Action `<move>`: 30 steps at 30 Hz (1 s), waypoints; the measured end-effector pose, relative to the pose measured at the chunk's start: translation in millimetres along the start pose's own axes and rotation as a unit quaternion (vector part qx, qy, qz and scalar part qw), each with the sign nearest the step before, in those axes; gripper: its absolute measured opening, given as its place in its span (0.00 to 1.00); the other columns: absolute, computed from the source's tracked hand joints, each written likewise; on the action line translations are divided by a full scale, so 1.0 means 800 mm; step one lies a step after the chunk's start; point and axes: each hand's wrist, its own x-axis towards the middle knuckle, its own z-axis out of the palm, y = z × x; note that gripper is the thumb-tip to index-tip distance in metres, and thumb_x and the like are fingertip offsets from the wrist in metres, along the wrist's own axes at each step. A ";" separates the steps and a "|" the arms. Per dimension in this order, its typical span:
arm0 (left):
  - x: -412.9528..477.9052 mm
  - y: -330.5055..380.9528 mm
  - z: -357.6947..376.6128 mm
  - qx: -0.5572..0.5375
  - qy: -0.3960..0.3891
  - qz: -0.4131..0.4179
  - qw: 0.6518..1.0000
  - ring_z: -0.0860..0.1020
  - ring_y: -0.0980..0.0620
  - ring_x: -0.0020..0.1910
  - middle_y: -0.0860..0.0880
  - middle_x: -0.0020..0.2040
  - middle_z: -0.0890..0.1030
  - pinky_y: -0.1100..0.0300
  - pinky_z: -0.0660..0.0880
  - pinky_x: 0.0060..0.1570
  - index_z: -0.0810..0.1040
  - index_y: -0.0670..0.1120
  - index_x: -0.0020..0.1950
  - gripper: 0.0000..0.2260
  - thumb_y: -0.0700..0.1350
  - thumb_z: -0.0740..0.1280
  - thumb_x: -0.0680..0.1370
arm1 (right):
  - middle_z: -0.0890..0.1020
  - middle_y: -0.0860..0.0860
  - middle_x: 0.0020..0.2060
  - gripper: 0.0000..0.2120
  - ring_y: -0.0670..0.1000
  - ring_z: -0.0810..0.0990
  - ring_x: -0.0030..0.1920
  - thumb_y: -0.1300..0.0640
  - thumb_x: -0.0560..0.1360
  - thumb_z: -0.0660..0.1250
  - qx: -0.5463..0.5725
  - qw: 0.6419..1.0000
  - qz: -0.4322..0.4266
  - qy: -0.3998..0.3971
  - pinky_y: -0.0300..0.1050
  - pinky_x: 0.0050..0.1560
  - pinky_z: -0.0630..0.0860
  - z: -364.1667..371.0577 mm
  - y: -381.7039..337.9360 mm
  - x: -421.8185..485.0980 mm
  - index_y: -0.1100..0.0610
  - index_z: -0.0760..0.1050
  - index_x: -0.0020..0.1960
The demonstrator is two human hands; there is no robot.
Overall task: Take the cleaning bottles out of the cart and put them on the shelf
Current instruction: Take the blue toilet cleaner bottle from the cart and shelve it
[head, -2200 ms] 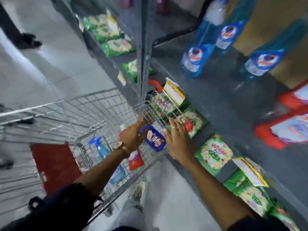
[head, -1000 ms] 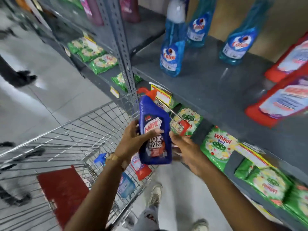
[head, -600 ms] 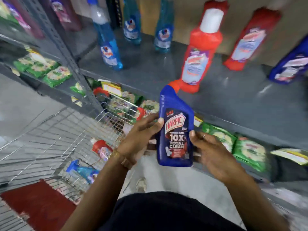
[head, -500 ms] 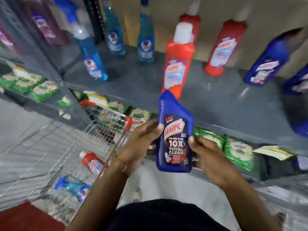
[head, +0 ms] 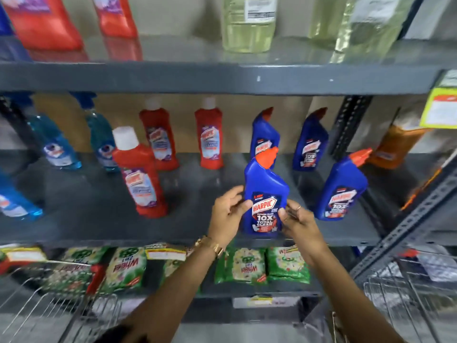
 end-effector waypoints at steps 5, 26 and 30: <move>0.044 -0.032 0.050 0.019 0.010 0.002 1.000 0.80 0.45 0.53 0.32 0.58 0.80 0.43 0.77 0.59 0.72 0.36 0.65 0.16 0.33 0.64 0.77 | 0.79 0.59 0.57 0.15 0.54 0.78 0.55 0.68 0.77 0.60 -0.010 0.999 -0.026 0.037 0.52 0.57 0.75 -0.045 0.022 0.041 0.62 0.72 0.63; 0.042 -0.049 0.029 0.044 0.023 -0.007 0.999 0.75 0.51 0.65 0.42 0.67 0.76 0.54 0.74 0.64 0.65 0.45 0.72 0.23 0.40 0.66 0.78 | 0.73 0.59 0.68 0.20 0.53 0.72 0.67 0.60 0.80 0.59 -0.075 0.977 -0.065 0.191 0.51 0.69 0.69 -0.008 0.043 0.041 0.63 0.65 0.70; -0.024 -0.036 -0.029 0.007 0.087 0.011 0.996 0.78 0.46 0.60 0.45 0.61 0.79 0.51 0.75 0.60 0.72 0.50 0.65 0.15 0.43 0.64 0.78 | 0.76 0.54 0.60 0.17 0.45 0.74 0.62 0.55 0.80 0.57 -0.116 0.947 -0.178 0.243 0.38 0.63 0.70 0.087 0.043 -0.028 0.59 0.70 0.67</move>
